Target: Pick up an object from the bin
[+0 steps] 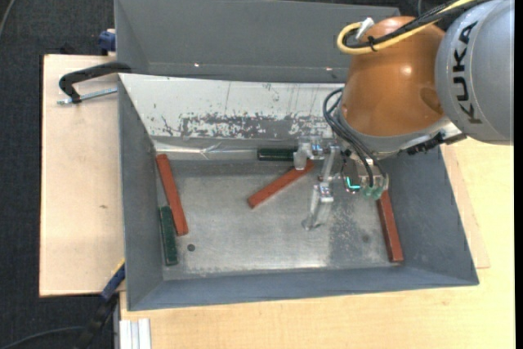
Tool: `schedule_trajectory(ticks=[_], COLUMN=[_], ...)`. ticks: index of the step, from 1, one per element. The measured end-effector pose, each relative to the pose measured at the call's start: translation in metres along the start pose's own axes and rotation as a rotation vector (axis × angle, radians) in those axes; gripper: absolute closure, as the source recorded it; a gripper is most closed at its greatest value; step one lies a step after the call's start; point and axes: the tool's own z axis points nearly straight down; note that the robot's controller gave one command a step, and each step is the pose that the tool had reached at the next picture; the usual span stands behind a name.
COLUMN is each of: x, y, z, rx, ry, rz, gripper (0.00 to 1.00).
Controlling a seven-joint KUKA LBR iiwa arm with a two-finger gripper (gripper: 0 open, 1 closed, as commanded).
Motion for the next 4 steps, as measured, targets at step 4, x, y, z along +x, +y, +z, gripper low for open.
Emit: schedule_trajectory(ticks=[4], x=[-0.065], y=[0.007], z=[0.136], rx=[0.0], ry=[-0.005], rz=[-0.617], gripper=[0.0])
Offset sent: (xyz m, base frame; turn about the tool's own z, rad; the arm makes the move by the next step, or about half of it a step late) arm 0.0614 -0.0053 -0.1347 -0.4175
